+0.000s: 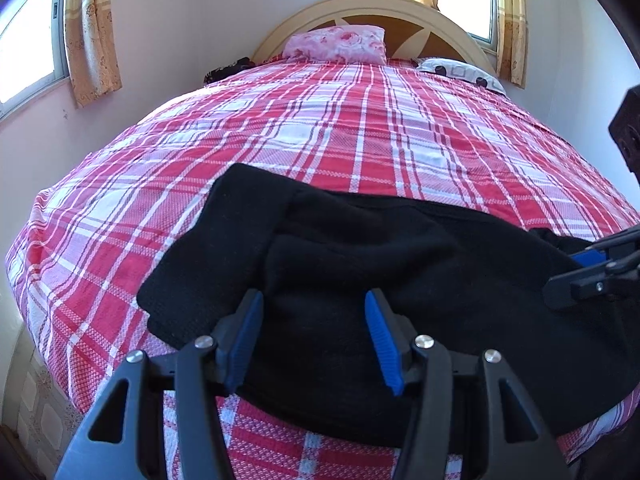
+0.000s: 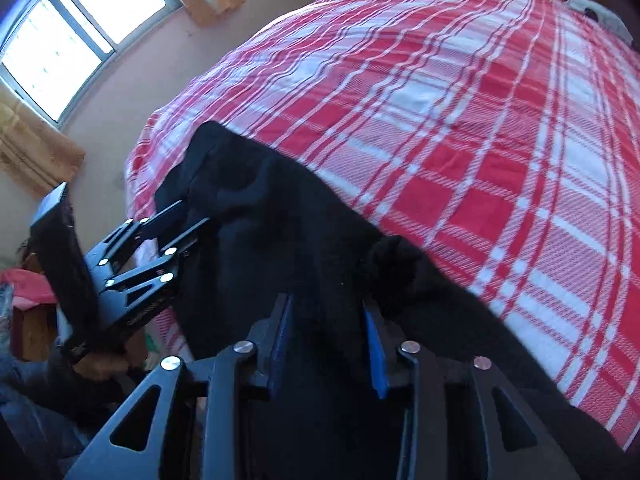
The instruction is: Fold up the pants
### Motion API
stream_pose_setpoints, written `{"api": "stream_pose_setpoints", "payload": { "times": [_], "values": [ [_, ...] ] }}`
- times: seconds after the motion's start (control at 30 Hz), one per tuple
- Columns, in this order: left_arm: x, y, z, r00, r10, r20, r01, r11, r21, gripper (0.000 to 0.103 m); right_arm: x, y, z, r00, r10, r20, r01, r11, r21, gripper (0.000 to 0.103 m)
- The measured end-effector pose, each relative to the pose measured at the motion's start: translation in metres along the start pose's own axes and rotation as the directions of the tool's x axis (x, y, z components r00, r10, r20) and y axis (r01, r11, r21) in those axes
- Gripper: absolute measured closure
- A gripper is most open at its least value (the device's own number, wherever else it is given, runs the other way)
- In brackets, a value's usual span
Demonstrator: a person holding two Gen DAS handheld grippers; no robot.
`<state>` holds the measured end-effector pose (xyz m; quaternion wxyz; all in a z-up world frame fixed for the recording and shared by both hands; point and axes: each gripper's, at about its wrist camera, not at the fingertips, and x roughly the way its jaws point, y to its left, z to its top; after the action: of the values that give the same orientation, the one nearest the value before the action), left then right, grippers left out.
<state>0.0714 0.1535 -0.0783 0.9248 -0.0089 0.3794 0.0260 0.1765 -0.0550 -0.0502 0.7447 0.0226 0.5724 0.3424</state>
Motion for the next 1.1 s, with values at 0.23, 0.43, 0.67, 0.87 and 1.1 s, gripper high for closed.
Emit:
{"api": "stream_pose_setpoints", "payload": {
  "times": [0.23,0.43,0.67,0.87,1.1],
  "values": [
    [0.001,0.001,0.001,1.000,-0.006,-0.005,0.006,1.000,-0.007,0.047,0.018,-0.045,0.029,0.966,0.225,0.128,-0.253,0.920,0.299,0.037],
    [0.002,0.000,0.000,1.000,-0.001,-0.012,0.001,1.000,0.004,0.047,-0.006,-0.109,0.023,0.850,0.359,0.385,-0.517,0.709,0.480,0.039],
    [0.001,-0.001,0.001,1.000,-0.002,-0.009,0.002,1.000,0.007,0.047,-0.050,-0.121,0.006,0.875,0.192,0.444,-0.408,0.785,0.466,0.039],
    [-0.022,-0.016,0.011,0.998,-0.026,0.050,0.023,0.998,0.063,0.046,-0.090,-0.088,-0.043,0.887,-0.106,0.450,-0.116,0.891,0.438,0.039],
    [-0.034,-0.078,0.028,0.982,-0.182,0.055,0.172,0.973,0.156,0.031,-0.189,-0.089,-0.130,0.699,-0.516,0.495,0.205,0.808,0.553,0.039]
  ]
}}
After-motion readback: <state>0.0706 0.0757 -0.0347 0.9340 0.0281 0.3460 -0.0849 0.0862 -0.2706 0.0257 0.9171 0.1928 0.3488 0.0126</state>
